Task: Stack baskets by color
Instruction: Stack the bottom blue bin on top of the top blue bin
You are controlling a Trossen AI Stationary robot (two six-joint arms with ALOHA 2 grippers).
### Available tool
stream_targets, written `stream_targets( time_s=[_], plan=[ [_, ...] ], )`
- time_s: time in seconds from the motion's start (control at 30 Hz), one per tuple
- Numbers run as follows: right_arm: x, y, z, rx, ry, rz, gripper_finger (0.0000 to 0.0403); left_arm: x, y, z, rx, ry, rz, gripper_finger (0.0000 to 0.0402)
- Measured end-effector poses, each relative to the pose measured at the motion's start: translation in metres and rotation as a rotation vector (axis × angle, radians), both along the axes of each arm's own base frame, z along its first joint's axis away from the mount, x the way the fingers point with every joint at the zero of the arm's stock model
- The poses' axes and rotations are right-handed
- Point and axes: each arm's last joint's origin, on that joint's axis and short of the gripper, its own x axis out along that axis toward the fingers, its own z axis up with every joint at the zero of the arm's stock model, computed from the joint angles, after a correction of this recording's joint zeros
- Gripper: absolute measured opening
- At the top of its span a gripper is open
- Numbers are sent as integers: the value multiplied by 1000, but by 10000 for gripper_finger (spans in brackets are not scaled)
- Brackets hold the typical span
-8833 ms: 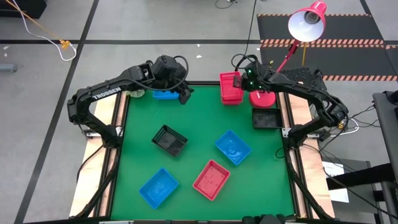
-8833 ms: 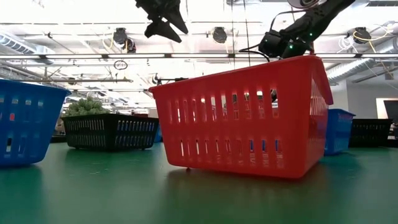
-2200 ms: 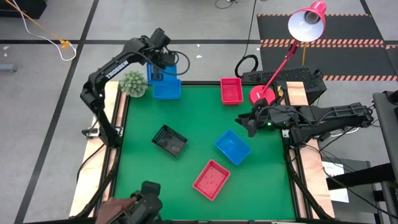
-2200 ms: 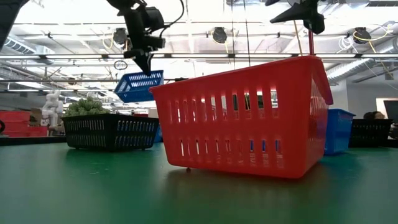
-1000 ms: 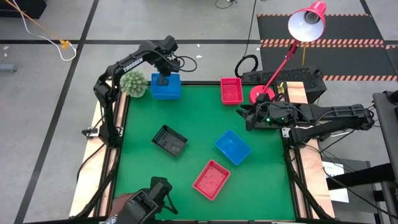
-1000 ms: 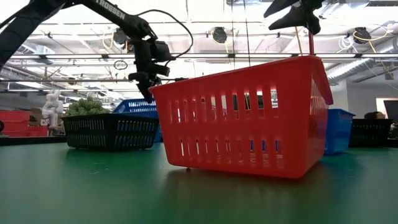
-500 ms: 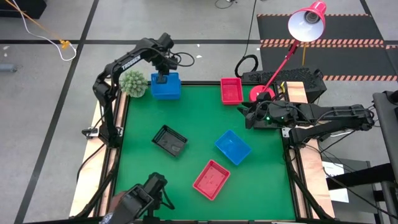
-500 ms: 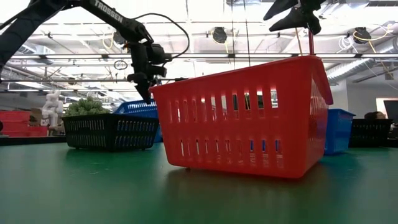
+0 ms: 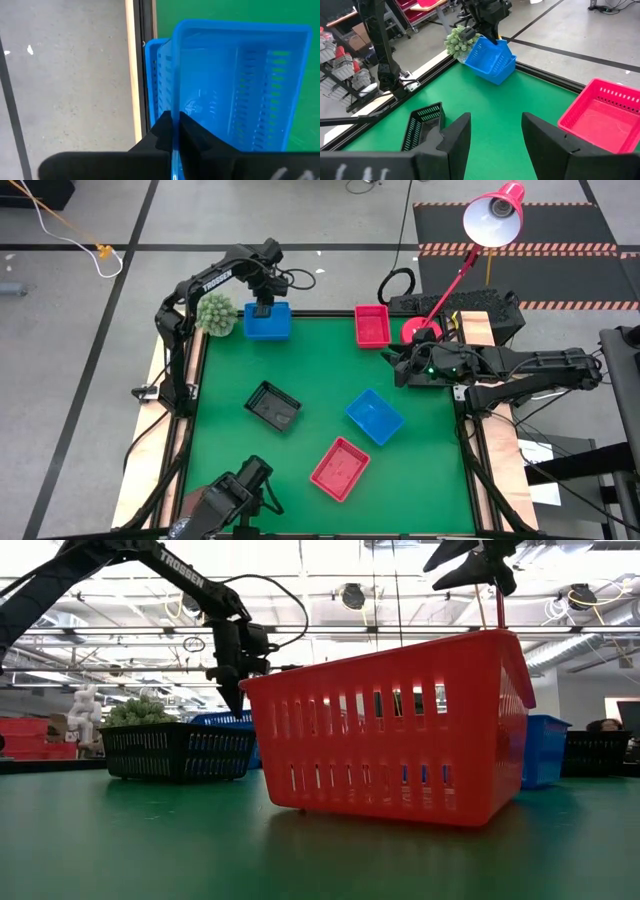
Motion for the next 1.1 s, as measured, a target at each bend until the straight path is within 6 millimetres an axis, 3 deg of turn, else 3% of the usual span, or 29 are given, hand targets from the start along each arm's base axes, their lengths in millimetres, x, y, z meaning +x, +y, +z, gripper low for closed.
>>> stream_targets(
  time_s=[0.23, 0.7, 0.97, 1.1],
  plan=[
    [0, 0, 1, 1, -6, 1, 171, 0, 1, 0, 8, -5, -6, 45],
    [0, 0, 0, -2, -4, 3, 171, 4, 3, 1, 44, -16, 53, 59],
    [0, 0, 0, -2, -4, 2, 171, 12, -10, 12, 102, 32, 90, 171],
    [0, 0, 0, 10, -11, -2, 171, 17, -25, 27, 128, 23, 98, 193]
  ],
)
